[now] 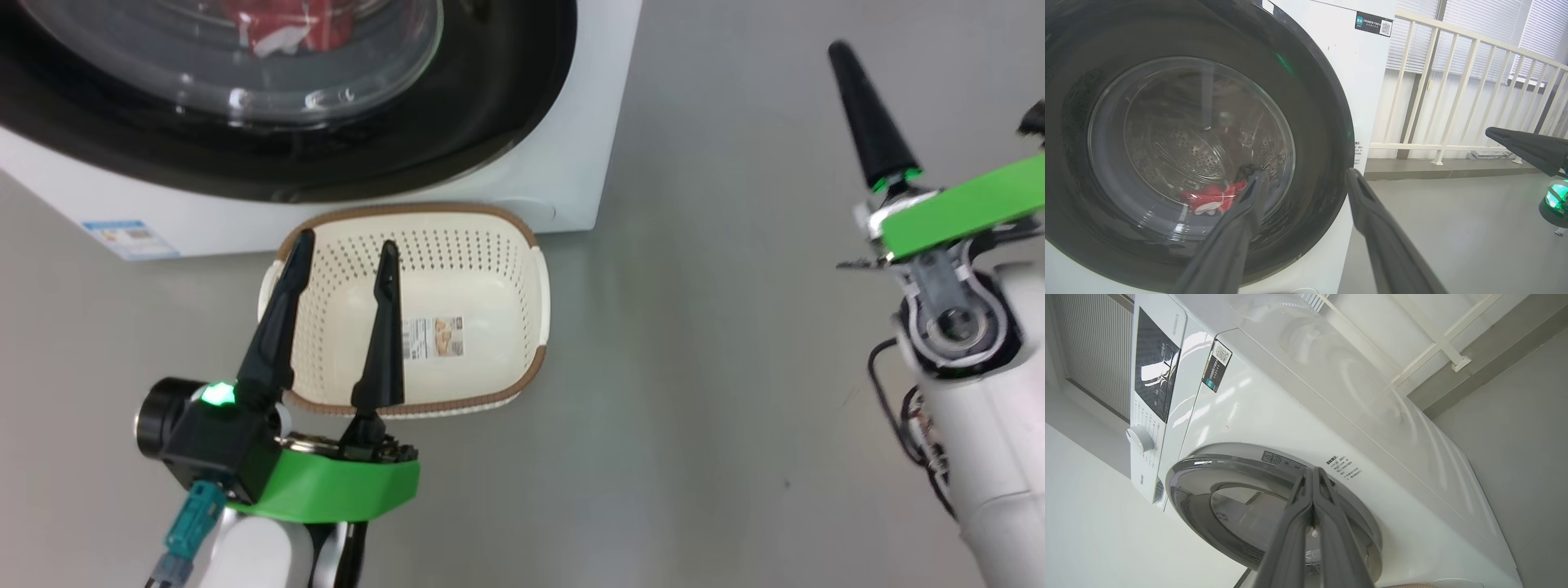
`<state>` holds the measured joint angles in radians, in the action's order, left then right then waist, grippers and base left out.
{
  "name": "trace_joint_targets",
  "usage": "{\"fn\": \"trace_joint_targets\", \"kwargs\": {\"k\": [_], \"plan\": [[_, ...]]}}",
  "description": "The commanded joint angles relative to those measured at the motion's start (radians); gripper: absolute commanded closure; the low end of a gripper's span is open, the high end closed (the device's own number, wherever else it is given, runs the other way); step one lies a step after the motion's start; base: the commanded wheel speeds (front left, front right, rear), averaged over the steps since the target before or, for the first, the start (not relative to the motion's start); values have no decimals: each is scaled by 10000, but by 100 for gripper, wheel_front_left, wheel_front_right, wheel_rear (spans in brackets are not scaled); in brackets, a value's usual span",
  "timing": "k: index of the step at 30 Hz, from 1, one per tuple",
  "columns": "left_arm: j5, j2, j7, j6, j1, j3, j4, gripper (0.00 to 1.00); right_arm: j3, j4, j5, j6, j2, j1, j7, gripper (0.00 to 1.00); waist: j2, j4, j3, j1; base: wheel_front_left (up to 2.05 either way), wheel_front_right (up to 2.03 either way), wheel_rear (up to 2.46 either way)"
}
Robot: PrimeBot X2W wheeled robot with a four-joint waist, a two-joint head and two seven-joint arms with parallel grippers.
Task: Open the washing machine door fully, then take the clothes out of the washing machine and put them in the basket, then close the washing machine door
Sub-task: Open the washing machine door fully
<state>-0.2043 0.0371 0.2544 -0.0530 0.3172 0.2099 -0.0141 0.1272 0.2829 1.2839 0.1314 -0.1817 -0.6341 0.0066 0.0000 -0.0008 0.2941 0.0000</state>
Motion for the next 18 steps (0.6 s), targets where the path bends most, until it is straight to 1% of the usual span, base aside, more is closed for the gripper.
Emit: {"fn": "trace_joint_targets", "kwargs": {"k": [1,8,11,13,18], "plan": [[-29,131,74,-70,236,-211,-344,0,42,-361,246,-7,-82,-248,136,100,0,311,501,0,0,0,0],[-24,131,74,-194,406,-45,-615,0,-466,-873,2368,-7,-251,-816,1263,100,0,619,1163,0,0,0,0],[-12,131,74,-207,454,55,-622,0,-753,-800,3248,-7,-219,-1020,1796,100,0,758,1337,0,0,0,0],[212,131,74,-176,452,134,-684,0,-890,-672,3725,-7,-239,-1138,2188,100,0,826,1412,0,0,0,0],[340,131,74,-211,481,297,-950,0,-1034,-342,4634,-7,-361,-1690,3129,100,0,974,1767,0,0,0,0]]}}
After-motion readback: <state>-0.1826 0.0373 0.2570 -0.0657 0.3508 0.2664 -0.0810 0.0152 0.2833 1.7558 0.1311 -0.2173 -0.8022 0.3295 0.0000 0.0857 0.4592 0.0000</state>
